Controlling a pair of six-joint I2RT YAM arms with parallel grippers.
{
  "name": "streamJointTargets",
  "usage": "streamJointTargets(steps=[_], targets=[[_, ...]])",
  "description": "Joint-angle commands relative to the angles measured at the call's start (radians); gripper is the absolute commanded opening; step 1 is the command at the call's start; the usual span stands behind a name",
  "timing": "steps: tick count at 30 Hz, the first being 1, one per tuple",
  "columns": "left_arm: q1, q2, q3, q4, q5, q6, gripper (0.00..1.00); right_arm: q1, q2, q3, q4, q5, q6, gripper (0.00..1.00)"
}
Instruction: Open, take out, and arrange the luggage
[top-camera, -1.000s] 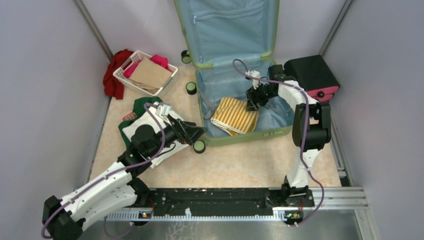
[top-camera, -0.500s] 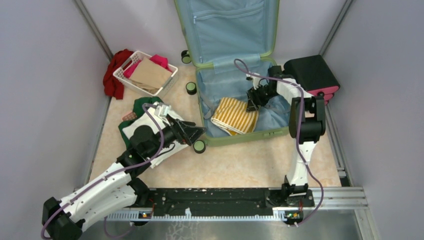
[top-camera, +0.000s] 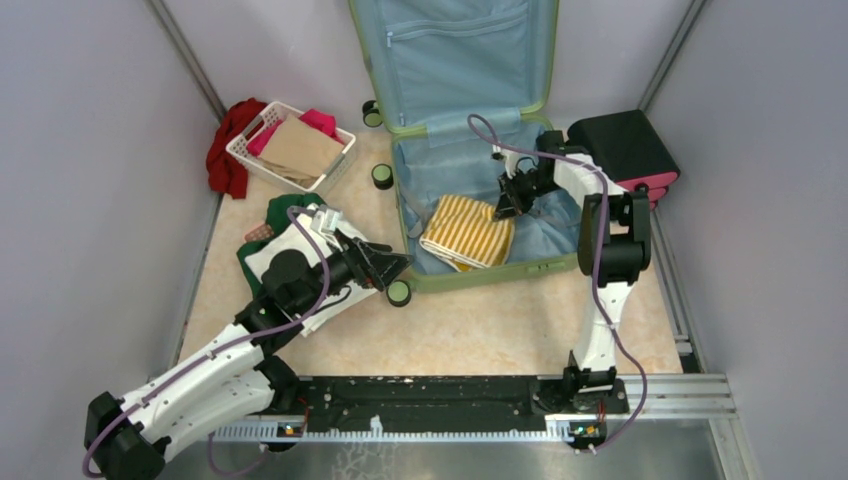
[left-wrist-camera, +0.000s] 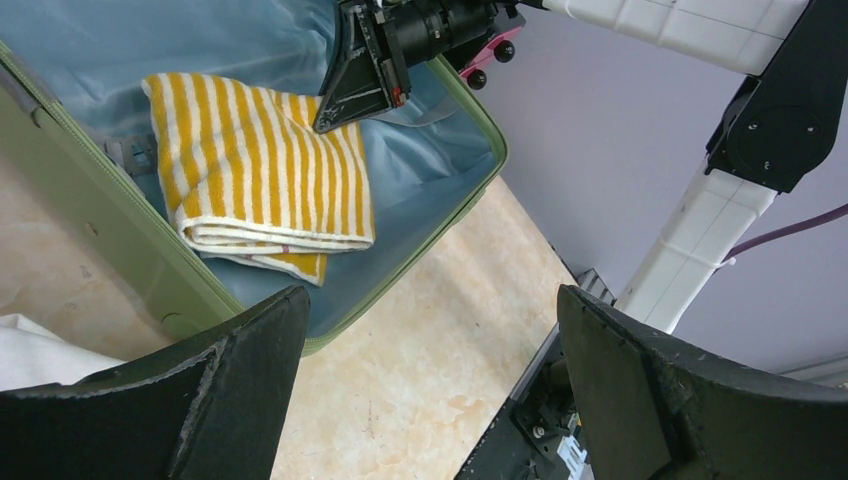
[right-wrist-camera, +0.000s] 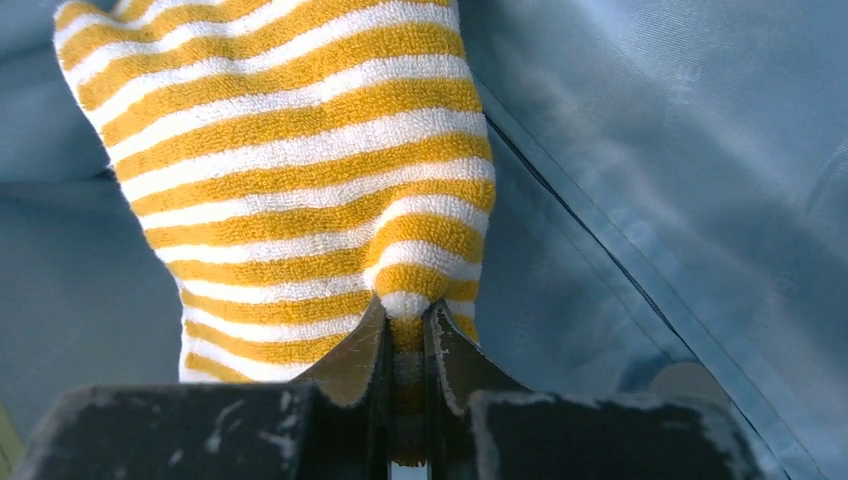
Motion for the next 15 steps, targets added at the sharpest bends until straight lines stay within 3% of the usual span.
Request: streamJointTargets(steps=[1,9,15], targets=[[0.001,-0.007,0.010,0.034,0.003,-0.005,0.99,-0.011,0.004,0.048,-0.066,-0.082,-0.025,0.00],[0.001,-0.009,0.009,0.032,0.000,-0.005,0.99,-0.089,-0.102,0.038,0.152,-0.036,0.141,0.00],[0.001,0.066,0.065,0.055,0.017,0.025,0.99,-0.135,-0.084,0.083,0.217,-0.014,0.202,0.00]])
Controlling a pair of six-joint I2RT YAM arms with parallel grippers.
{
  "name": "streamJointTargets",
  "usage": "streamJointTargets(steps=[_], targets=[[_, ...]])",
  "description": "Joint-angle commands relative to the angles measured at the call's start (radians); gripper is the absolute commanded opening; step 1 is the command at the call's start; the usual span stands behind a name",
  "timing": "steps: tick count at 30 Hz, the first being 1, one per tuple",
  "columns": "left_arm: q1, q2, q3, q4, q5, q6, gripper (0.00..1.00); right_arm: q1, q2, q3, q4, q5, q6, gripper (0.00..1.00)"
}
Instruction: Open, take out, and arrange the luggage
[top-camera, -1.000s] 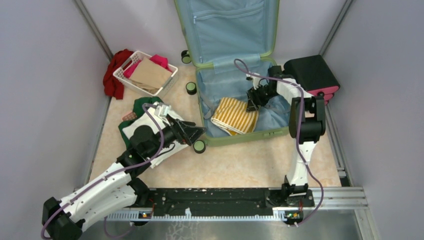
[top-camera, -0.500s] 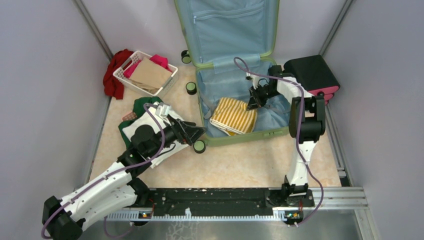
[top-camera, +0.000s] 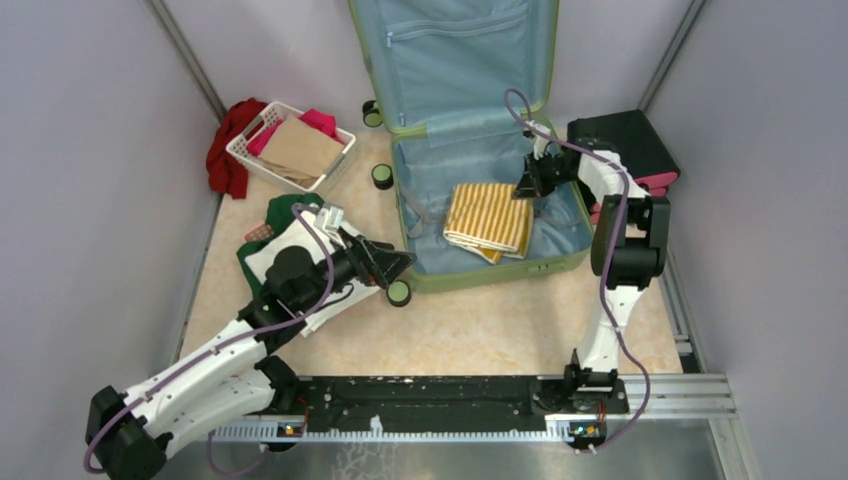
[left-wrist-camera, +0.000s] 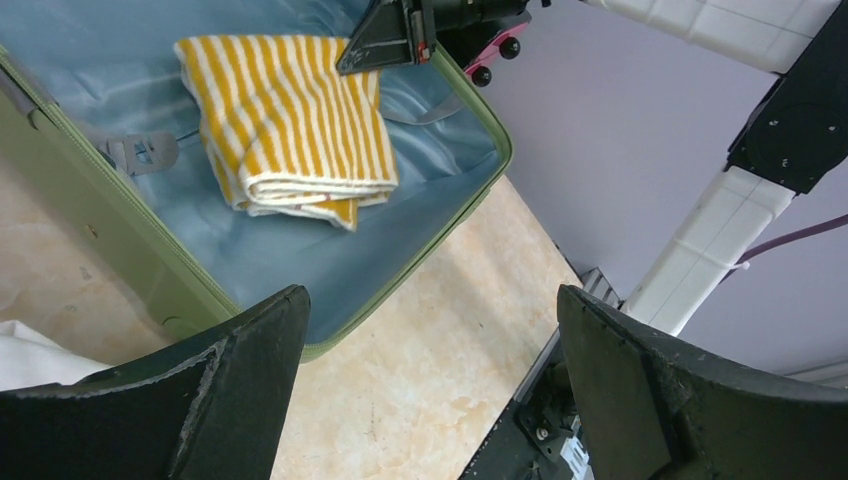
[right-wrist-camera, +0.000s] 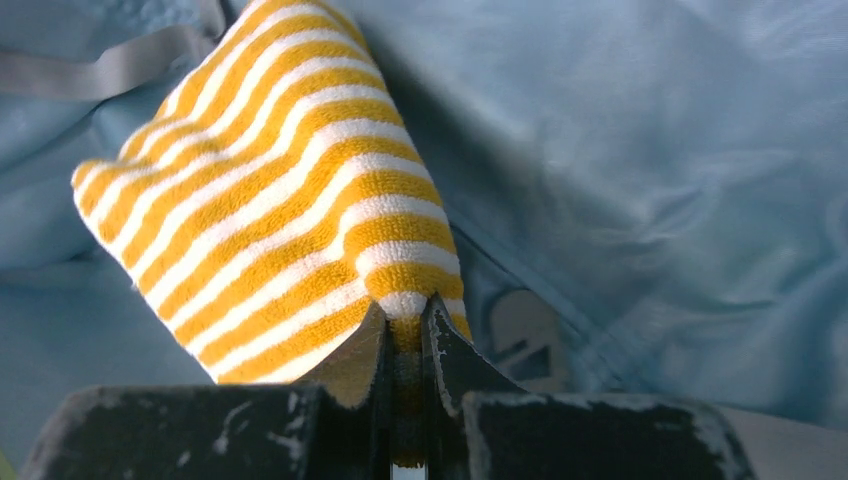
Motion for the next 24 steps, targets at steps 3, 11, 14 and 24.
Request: streamJointTargets(steps=[3,11,14,24], targets=[[0.002,0.130,0.131,0.050,0.032,0.062,0.99,-0.030,-0.030,0.091,0.099,-0.002,0.066,0.00],[0.035,0.524,0.413,-0.030,0.045,0.084,0.98,-0.044,-0.050,0.073,0.137,-0.037,0.088,0.00],[0.054,0.693,0.549,-0.100,0.052,0.073,0.99,-0.050,-0.056,0.067,0.143,-0.060,0.095,0.00],[0.134,0.948,0.686,-0.028,0.253,0.101,0.98,-0.078,-0.175,0.034,0.190,-0.196,0.116,0.00]])
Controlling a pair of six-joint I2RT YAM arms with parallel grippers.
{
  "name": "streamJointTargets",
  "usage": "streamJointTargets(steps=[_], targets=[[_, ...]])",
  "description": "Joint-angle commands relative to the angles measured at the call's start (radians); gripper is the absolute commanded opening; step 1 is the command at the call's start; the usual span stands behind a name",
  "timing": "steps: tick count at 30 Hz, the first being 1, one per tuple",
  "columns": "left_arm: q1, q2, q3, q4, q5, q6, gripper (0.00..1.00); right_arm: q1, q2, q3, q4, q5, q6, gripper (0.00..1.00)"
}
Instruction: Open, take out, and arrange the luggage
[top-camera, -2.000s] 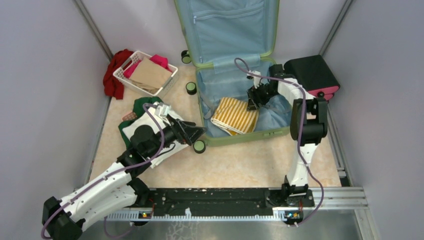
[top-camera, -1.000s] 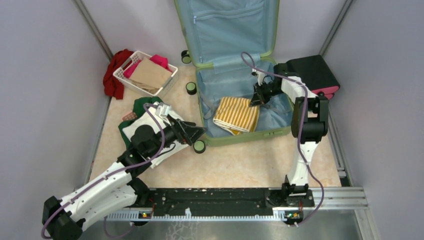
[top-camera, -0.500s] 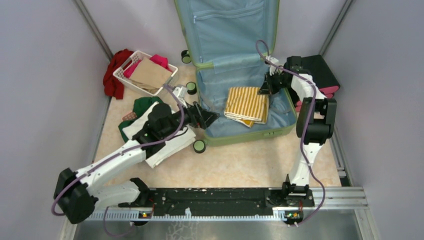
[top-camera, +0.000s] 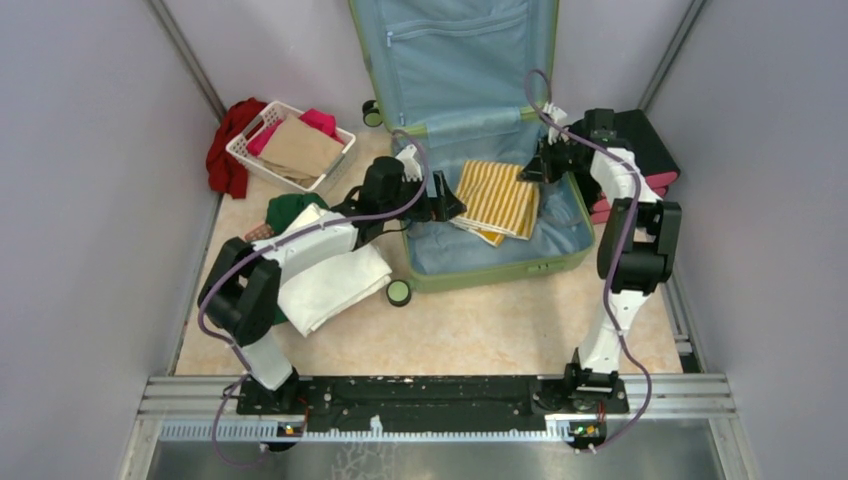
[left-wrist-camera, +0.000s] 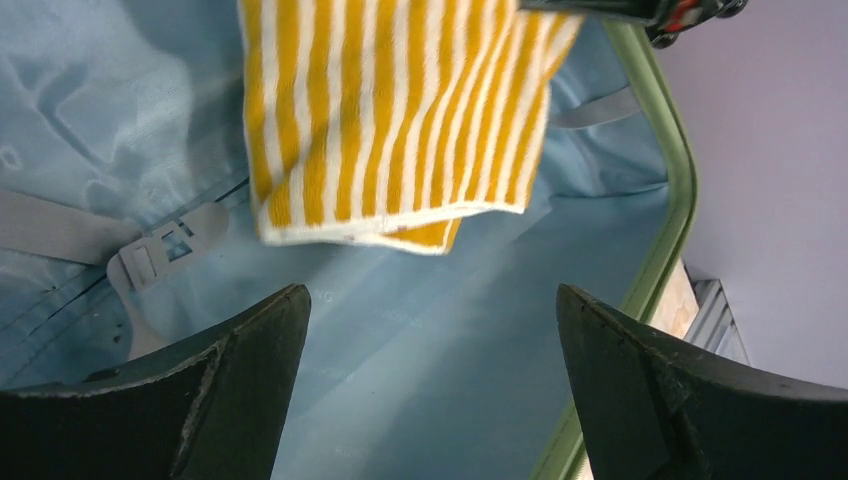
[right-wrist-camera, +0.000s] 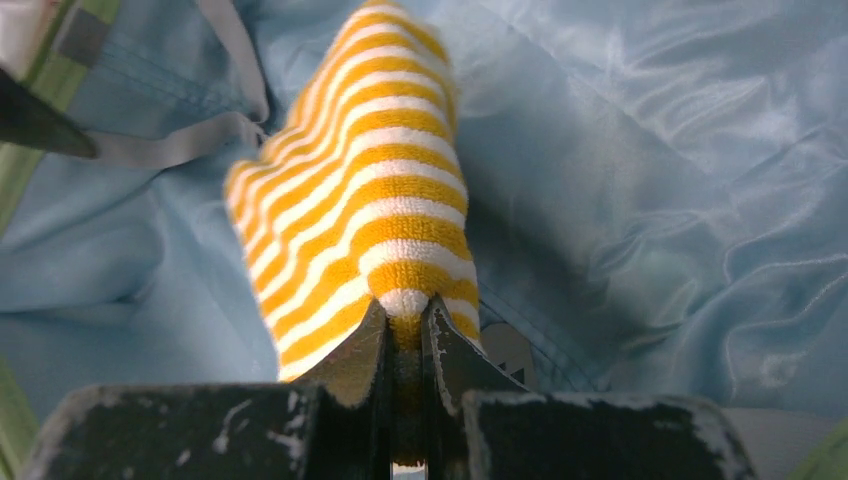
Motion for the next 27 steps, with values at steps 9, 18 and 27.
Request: streamJointTargets(steps=[9,18,27], targets=[[0.069,-0.075,-0.155,0.331,0.173,0.064,0.97,-0.017,-0.265,0.009,0.081,-0.150,0.053,0.00],[0.092,-0.165,-0.265,0.458,0.207,0.088,0.97,-0.018,-0.331,0.015,0.086,-0.163,0.084,0.00],[0.106,-0.256,-0.370,0.635,0.257,0.203,0.99,-0.018,-0.354,0.041,0.051,-0.167,0.065,0.00]])
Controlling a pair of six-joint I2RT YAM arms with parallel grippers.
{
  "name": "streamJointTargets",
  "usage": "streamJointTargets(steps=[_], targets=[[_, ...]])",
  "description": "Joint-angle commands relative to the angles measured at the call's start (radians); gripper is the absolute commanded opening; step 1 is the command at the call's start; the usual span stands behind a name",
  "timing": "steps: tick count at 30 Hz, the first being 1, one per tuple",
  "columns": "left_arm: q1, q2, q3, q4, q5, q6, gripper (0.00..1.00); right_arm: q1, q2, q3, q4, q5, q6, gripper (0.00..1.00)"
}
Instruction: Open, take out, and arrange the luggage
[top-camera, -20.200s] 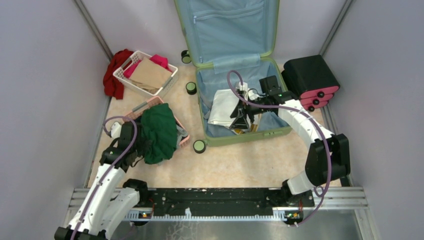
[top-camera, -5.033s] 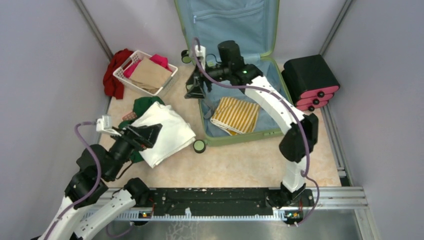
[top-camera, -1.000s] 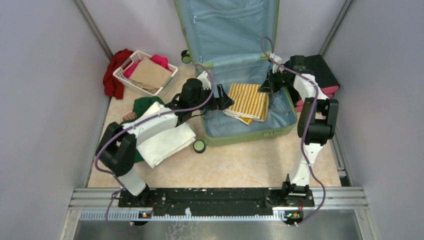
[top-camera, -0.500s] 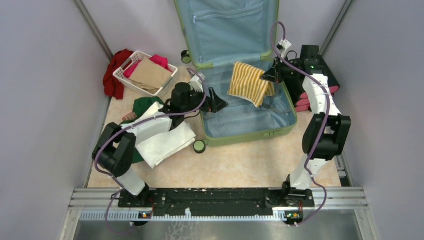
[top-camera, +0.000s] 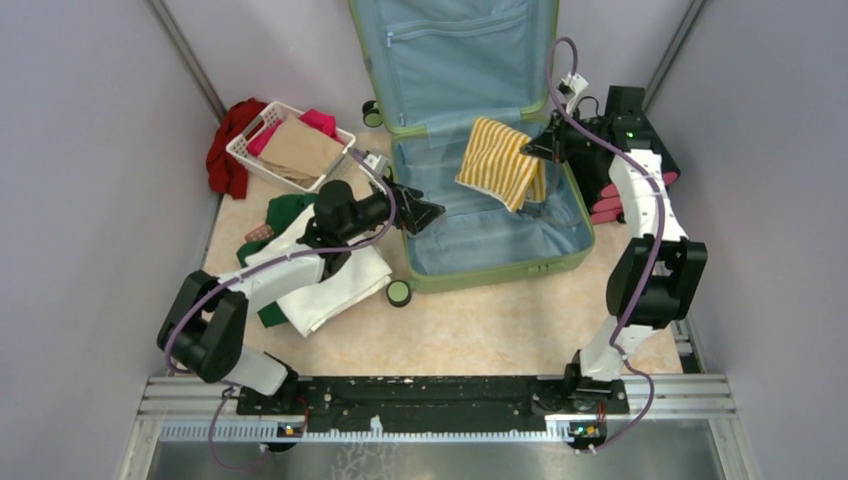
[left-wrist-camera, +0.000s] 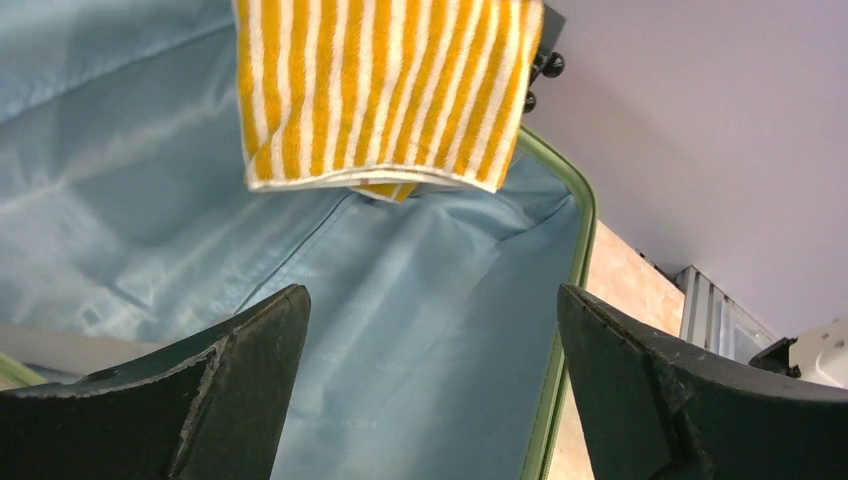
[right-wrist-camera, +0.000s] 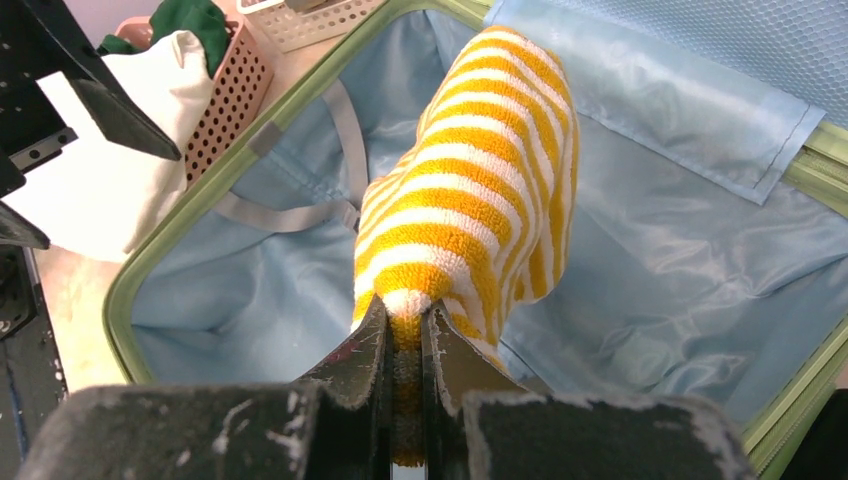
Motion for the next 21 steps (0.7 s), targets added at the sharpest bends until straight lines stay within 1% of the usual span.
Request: streamJointTargets(steps=[1,4,8,13,15,18,21], targets=[[0.016,-0.028,-0.015,0.143,0.080,0.088,0.99,-0.009,-0.077,0.053,-0.004,-0.045,-0.029,0.00],[0.034,0.017,0.020,0.153,0.144,0.098,0.99,-0.009,-0.083,0.058,-0.048,-0.055,-0.077,0.00],[0.061,0.128,0.081,0.234,0.274,0.106,0.99,-0.009,-0.103,0.060,-0.112,-0.095,-0.159,0.00],[0.069,0.270,0.178,0.260,0.332,0.193,0.99,-0.010,-0.146,0.057,-0.176,-0.158,-0.233,0.00],[0.076,0.326,0.221,0.275,0.346,0.194,0.99,-0.009,-0.164,0.058,-0.201,-0.179,-0.257,0.00],[0.097,0.405,0.278,0.357,0.403,0.122,0.99,-0.009,-0.187,0.061,-0.245,-0.203,-0.297,0.00],[0.113,0.486,0.335,0.499,0.492,0.000,0.99,-0.007,-0.213,0.062,-0.283,-0.227,-0.326,0.00]])
